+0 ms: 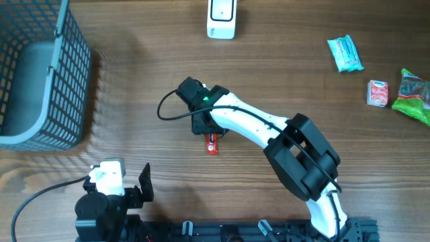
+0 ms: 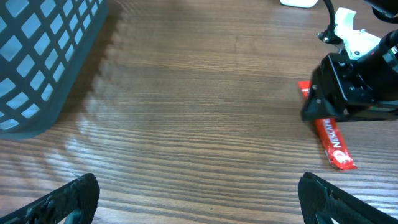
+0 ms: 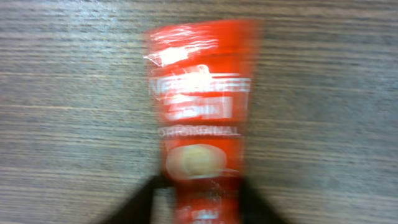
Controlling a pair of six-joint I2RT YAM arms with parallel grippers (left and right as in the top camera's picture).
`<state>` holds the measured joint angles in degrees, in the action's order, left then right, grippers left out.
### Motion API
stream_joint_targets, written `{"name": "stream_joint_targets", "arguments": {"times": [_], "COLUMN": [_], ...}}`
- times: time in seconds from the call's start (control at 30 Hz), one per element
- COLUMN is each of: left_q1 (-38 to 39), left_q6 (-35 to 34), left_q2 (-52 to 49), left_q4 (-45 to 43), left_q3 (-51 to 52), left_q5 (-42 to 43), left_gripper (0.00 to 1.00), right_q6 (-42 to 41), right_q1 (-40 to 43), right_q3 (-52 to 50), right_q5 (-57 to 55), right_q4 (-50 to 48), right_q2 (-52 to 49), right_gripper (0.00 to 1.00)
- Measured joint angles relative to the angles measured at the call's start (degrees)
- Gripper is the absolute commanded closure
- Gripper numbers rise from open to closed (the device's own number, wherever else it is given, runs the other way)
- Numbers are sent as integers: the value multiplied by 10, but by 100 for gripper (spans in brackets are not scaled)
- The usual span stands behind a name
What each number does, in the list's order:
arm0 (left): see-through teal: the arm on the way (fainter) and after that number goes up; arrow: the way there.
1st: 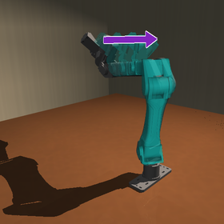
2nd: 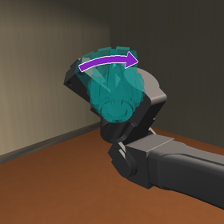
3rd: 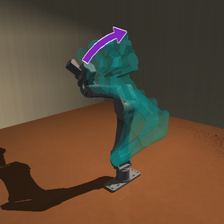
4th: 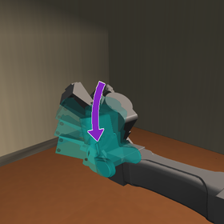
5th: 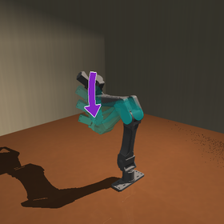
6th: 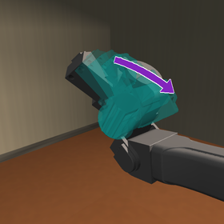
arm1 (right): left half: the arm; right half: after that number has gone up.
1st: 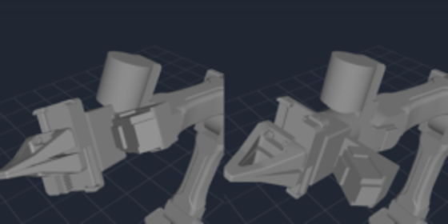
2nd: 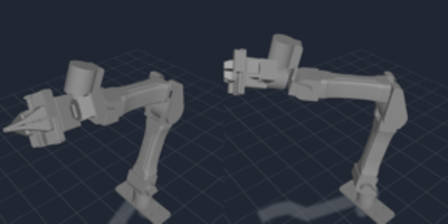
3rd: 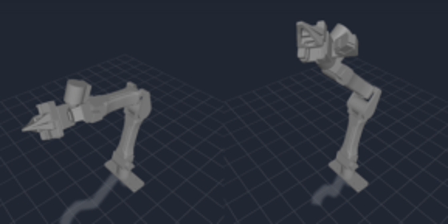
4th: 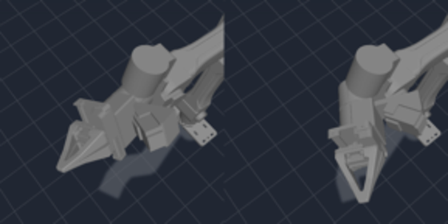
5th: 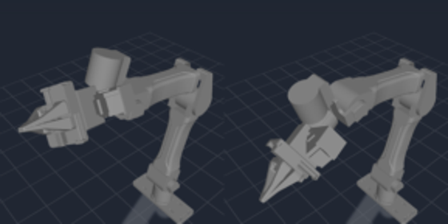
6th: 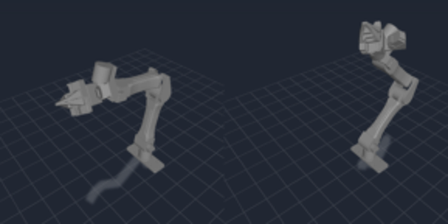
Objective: Scan the item barcode
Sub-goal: 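Lift the coffee stick upward with the right gripper, then carry the coffee stick up and hold it at the scanner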
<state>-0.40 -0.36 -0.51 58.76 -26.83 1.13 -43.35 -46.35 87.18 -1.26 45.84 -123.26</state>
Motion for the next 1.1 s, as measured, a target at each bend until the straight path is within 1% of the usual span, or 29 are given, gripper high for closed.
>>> {"name": "stream_joint_targets", "arguments": {"times": [0.2,0.3,0.4,0.43,0.5,0.57,0.6,0.63,0.7,0.77,0.83,0.97,1.1], "left_q1": [0,0,0,0,0,0,0,0,0,0,0,0,0], "left_q6": [0,0,0,0,0,0,0,0,0,0,0,0,0], "left_q2": [0,0,0,0,0,0,0,0,0,0,0,0,0], "left_q4": [0,0,0,0,0,0,0,0,0,0,0,0,0], "left_q3": [0,0,0,0,0,0,0,0,0,0,0,0,0], "left_q5": [0,0,0,0,0,0,0,0,0,0,0,0,0], "left_gripper": [0,0,0,0,0,0,0,0,0,0,0,0,0], "right_q6": [-3,12,72,104,143,163,164,162,137,101,57,-63,-147], "right_q1": [4,12,24,31,44,59,71,80,96,111,122,138,152], "right_q3": [-2,1,1,0,-1,-1,-1,-1,-1,-1,-1,-1,-1], "right_q5": [29,75,191,263,391,518,610,668,759,821,856,896,906], "right_q4": [-17,-14,-14,-13,-13,-13,-13,-13,-13,-14,-15,-36,-66], "right_q2": [0,-1,-7,-11,-14,-14,-14,-14,-14,-14,-14,-14,-14], "right_gripper": [96,96,96,95,96,96,96,96,96,96,96,96,95]}}
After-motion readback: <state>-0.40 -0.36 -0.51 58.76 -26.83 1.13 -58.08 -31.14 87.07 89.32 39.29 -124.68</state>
